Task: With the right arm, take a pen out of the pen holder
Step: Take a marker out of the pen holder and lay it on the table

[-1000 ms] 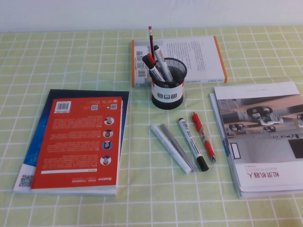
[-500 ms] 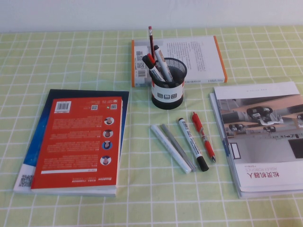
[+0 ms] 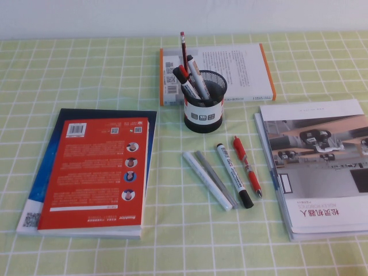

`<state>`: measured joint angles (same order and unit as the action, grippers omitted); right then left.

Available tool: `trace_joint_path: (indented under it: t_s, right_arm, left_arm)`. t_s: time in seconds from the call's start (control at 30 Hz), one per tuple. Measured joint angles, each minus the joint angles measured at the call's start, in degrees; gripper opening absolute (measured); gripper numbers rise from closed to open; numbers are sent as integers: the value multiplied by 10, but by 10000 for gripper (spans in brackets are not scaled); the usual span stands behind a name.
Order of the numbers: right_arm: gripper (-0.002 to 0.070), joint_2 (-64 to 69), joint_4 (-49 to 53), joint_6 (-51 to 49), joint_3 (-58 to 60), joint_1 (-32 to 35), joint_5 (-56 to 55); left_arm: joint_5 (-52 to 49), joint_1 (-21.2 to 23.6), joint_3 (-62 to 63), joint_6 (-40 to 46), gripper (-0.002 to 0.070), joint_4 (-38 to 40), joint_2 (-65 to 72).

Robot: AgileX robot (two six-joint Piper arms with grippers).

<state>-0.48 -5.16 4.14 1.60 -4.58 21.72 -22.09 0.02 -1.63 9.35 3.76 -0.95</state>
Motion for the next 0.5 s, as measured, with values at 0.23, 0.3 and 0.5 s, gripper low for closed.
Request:
trace_joint_path:
  t_s: [0.23, 0.3, 0.5]
  right_arm:
    - [-13, 0, -2, 0, 0, 0, 0]
    - [-13, 0, -10, 0, 0, 0, -3]
    - [-13, 0, -135, 0, 0, 0, -54]
  left_arm:
    - [0, 0, 0, 0, -5, 0, 0]
    - [0, 0, 0, 0, -5, 0, 0]
    - [0, 0, 0, 0, -5, 0, 0]
